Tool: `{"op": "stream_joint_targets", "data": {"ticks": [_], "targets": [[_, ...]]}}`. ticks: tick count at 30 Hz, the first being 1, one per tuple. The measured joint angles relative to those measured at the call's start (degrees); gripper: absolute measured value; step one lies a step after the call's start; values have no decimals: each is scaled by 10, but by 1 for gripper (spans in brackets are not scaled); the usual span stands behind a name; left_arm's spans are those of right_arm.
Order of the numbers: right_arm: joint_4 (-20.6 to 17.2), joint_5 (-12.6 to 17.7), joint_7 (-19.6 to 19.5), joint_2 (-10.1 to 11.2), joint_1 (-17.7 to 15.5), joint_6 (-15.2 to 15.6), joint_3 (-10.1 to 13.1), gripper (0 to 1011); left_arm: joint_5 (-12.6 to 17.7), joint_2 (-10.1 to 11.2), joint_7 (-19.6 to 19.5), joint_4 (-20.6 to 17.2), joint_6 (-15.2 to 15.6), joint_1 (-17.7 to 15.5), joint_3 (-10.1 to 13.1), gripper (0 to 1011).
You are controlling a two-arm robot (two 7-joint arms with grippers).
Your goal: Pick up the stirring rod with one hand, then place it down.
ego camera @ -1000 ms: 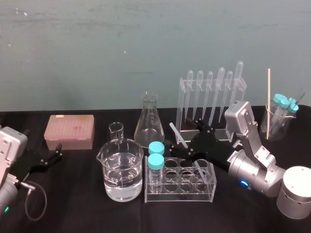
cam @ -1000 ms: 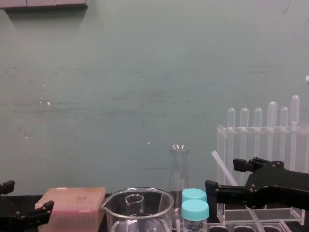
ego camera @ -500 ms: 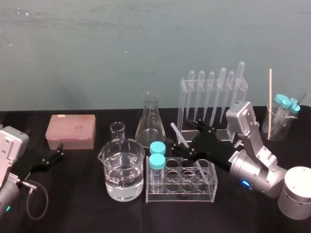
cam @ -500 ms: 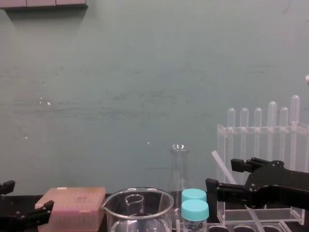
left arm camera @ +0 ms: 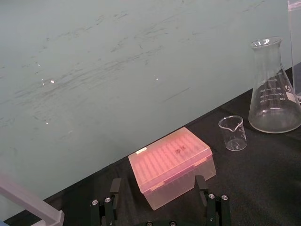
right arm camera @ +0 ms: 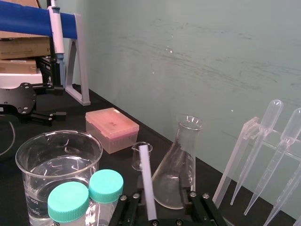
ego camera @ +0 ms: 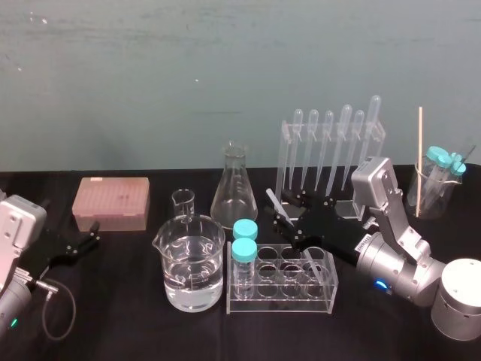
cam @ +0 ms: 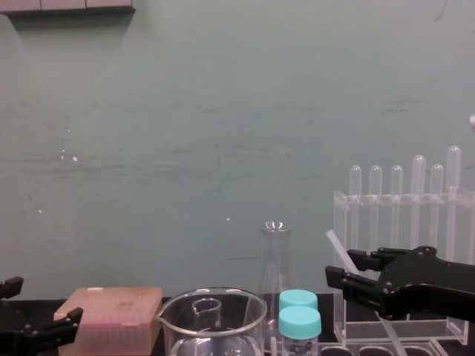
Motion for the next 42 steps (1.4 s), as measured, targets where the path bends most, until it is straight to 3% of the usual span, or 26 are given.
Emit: {"op": "stream_joint_targets", "data": {"ticks": [11,14,27,32,42], "targets": [[0,0,0,0,0,0,0,110,0,0,0,0,0,0,0,1000],[0,0,0,0,0,0,0,70,0,0,0,0,0,0,0,1000],[0,0,0,0,0,0,0,70,0,0,0,0,0,0,0,1000],[2,7,1,-11,-6,-34,21,70,0,0,0,0,0,0,0,1000],[8,63,46,-46,-3,-140,76,70,0,0,0,0,0,0,0,1000]]}}
